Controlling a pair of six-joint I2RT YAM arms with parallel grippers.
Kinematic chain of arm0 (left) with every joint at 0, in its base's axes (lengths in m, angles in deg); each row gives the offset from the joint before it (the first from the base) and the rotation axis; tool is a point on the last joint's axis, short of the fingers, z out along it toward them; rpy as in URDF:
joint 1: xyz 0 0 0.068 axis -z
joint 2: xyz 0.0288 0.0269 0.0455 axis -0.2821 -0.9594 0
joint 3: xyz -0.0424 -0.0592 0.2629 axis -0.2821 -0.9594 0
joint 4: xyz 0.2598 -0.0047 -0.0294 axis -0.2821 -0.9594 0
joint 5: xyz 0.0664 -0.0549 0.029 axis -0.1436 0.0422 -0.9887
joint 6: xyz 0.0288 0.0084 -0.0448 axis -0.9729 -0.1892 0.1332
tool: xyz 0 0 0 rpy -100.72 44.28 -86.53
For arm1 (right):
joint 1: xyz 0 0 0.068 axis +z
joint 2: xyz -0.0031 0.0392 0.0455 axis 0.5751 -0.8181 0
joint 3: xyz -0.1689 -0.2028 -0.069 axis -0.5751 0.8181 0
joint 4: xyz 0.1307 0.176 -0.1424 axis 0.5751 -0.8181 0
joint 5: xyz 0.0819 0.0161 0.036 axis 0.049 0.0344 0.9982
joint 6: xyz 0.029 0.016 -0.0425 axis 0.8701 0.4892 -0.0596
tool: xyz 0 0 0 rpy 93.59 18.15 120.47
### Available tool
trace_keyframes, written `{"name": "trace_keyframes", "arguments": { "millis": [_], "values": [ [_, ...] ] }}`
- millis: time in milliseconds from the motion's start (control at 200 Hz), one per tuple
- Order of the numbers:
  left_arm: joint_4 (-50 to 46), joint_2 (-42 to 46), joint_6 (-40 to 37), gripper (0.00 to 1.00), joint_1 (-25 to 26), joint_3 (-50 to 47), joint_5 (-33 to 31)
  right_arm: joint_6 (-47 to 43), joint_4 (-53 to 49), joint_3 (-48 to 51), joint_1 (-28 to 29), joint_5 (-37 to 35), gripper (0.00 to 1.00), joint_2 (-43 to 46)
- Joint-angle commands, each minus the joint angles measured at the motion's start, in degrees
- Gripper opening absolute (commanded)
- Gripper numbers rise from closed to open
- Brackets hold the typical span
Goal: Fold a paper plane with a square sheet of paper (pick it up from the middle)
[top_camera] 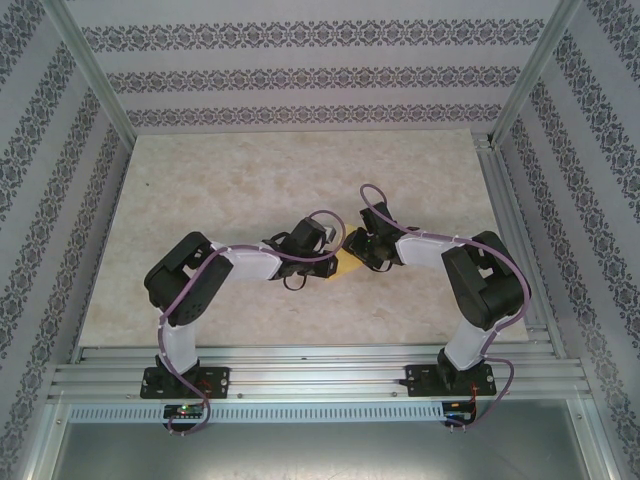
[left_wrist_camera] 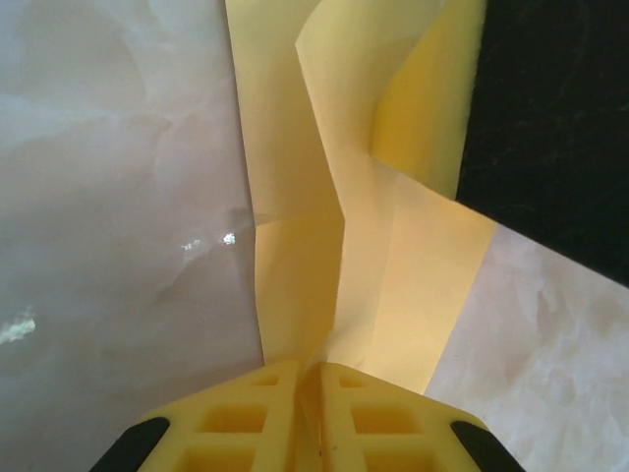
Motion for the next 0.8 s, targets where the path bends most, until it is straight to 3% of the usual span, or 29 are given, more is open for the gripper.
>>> {"name": "trace_keyframes", "arguments": {
  "millis": [0, 390, 794],
  "values": [
    [-2.0, -1.0, 0.3, 0.14, 0.1, 1.3, 2.9, -0.2, -8.9, 4.1, -0.3, -6.2, 0.41, -4.1],
    [-5.0, -1.7, 1.0, 0.11, -0.6, 2.1, 3.6, -3.9, -0.7, 7.8, -0.5, -4.0, 0.49, 2.7],
    [-8.6, -3.8, -1.3, 0.1, -0.6, 4.1, 6.0, -10.3, 3.8, 8.3, -0.3, 1.2, 0.5, 9.8]
  ]
}}
